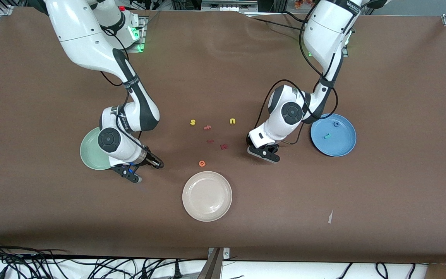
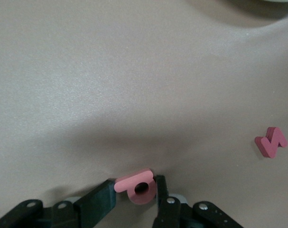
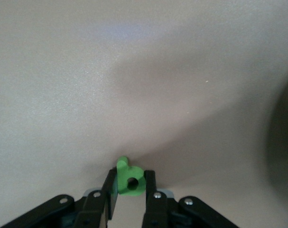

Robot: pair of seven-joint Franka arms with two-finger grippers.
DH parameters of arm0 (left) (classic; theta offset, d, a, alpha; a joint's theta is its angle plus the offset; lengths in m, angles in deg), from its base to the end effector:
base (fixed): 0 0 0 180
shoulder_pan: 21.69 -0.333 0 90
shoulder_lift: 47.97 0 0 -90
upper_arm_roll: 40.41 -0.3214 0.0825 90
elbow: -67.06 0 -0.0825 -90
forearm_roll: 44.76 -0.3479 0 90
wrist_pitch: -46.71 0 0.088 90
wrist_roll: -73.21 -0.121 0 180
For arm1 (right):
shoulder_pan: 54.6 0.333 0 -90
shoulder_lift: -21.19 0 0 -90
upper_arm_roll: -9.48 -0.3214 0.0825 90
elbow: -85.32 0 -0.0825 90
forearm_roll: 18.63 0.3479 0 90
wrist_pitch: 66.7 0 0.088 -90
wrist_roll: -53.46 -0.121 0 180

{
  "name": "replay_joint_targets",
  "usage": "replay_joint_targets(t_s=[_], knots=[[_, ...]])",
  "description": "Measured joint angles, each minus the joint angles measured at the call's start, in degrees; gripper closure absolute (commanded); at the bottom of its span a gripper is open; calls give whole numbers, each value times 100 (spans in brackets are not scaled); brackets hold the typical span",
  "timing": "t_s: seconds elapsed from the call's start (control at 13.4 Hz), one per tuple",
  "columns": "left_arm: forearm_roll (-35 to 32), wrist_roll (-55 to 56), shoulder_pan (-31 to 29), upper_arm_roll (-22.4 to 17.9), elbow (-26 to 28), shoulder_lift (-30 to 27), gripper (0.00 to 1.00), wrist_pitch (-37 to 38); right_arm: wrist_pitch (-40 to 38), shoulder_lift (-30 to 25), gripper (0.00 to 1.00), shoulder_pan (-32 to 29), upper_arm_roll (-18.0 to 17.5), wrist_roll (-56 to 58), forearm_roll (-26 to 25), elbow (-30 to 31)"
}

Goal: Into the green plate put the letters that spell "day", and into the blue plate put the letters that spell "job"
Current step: 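Grasp the green b with the right gripper while the left gripper grasps the p, then drop the b on the green plate while the left gripper drops the p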

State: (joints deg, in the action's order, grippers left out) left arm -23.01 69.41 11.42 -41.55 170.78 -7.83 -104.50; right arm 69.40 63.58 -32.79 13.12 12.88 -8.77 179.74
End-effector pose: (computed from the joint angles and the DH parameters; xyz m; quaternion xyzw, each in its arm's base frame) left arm 0.5493 -0.3359 0.1838 0.9817 -0.1524 0.0387 0.1078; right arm 0.6269 0.2149 0.1963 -0.9683 0.2470 0.0226 0.0307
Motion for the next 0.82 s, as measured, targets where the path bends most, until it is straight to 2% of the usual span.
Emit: replay_joint_targets(t_s=[0.52, 0.67, 0.82], knots=[[-52, -8, -235, -104, -68, -107, 76, 172, -1237, -163, 87, 6, 51, 168, -351, -394], [-237, -12, -472, -112, -73, -331, 76, 555, -1403, -437, 87, 1, 171, 528, -461, -225], [-464, -113, -779, -100, -46, -609, 76, 936, -1337, -805, 87, -5, 304, 932, -608, 216]])
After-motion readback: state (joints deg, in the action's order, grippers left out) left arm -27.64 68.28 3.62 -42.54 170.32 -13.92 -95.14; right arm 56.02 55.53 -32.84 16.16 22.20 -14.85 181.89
